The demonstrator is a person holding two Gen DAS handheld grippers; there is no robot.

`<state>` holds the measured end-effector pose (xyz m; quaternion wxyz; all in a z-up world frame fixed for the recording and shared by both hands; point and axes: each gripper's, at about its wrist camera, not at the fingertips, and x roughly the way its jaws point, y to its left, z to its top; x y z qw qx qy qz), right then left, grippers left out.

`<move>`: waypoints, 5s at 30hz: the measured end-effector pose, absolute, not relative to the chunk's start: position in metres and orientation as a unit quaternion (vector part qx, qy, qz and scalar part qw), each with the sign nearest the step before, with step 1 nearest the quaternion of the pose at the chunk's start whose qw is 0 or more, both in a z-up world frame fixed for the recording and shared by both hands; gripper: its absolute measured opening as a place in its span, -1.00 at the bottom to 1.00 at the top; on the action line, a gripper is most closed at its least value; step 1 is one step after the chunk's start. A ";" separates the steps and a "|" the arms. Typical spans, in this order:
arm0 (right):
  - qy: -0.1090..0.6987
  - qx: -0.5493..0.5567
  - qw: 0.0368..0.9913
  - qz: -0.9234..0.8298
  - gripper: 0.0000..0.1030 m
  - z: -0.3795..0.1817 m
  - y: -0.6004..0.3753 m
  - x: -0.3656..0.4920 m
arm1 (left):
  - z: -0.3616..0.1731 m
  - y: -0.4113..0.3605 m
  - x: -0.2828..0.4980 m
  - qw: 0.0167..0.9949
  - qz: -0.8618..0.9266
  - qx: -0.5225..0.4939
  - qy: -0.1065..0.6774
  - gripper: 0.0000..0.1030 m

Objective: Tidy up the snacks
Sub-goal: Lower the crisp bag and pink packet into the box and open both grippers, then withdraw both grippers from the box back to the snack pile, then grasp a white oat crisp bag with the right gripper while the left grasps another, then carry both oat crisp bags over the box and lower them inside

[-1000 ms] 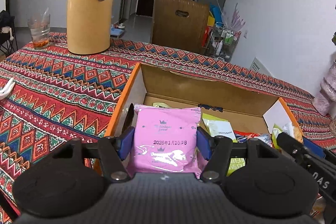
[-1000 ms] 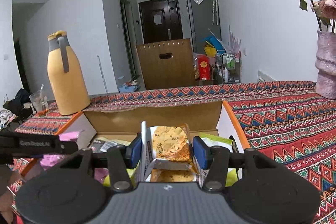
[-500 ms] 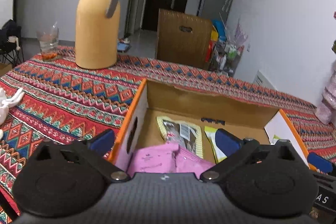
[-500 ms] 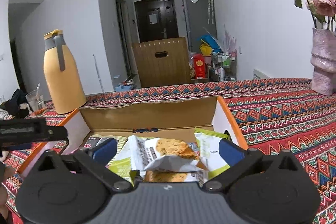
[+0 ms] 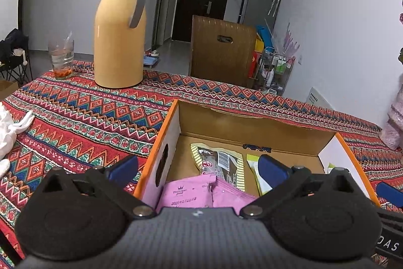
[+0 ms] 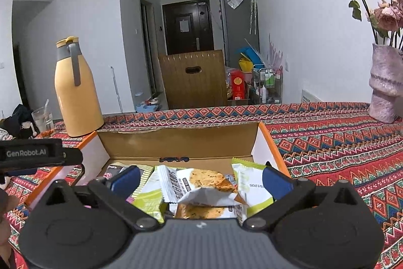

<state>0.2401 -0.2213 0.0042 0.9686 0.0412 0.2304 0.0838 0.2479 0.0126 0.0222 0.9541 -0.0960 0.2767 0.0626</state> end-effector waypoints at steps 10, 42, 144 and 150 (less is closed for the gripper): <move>0.220 0.018 0.971 0.094 1.00 0.024 -0.214 0.232 | 0.050 0.008 0.232 0.959 0.059 -0.076 0.266 1.00; 0.314 -0.001 0.947 0.074 1.00 -0.031 -0.213 0.105 | -0.025 0.044 0.127 0.943 0.041 -0.040 0.329 1.00; 0.311 0.043 0.943 0.111 0.22 -0.044 -0.261 0.133 | -0.054 -0.033 0.162 0.910 0.011 0.002 0.415 1.00; 0.310 0.042 0.944 0.110 0.22 -0.045 -0.260 0.133 | -0.054 -0.033 0.161 0.910 0.013 0.001 0.415 0.99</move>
